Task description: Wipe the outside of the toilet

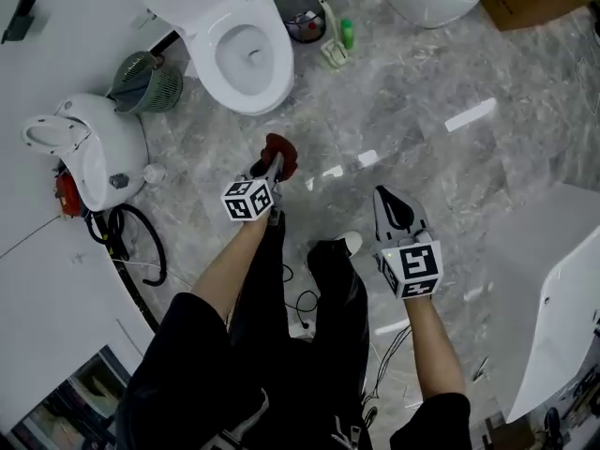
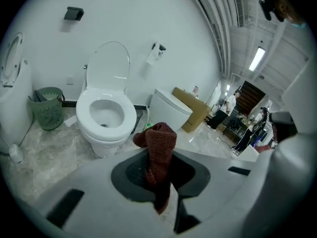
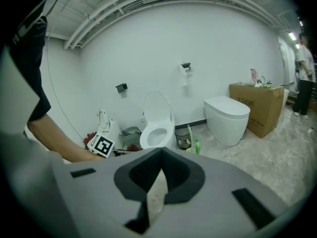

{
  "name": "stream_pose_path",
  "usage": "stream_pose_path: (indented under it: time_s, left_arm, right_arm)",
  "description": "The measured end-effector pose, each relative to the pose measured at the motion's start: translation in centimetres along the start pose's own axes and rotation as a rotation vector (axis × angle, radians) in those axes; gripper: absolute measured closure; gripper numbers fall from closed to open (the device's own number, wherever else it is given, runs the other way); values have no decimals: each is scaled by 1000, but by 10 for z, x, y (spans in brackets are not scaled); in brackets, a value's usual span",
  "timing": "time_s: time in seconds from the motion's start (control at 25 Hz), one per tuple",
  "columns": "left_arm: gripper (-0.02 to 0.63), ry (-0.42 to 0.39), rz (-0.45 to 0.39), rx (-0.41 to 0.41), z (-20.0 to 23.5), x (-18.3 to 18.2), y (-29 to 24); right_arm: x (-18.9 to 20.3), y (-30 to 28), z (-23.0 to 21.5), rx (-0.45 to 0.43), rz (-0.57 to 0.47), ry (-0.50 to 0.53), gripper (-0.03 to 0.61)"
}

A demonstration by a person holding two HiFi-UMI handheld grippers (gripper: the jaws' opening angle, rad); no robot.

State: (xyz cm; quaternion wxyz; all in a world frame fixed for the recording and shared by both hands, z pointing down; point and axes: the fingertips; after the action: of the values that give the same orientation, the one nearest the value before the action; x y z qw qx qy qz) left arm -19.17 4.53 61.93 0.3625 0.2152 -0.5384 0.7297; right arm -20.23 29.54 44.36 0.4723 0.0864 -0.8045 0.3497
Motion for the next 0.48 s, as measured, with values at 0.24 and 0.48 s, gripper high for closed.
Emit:
stream_pose_path:
  time_s: [0.24,0.48]
  left_arm:
    - [554,30,-43,-34,-67,-52,30]
    - [554,28,-94,-63,-107,-87,24]
  right_arm:
    - [-75,43,-31,12,-56,-36,575]
    - [-139,24,-41,-51,-60,30,575]
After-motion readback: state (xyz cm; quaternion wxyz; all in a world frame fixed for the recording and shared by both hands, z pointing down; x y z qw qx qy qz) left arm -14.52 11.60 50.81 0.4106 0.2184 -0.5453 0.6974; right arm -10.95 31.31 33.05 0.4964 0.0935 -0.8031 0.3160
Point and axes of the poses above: the fingertips, and each gripper's own axes: y backward along the fingers, z to its left, x out of its underside, and after that the axes turned 7 degrees about -x, right-handed
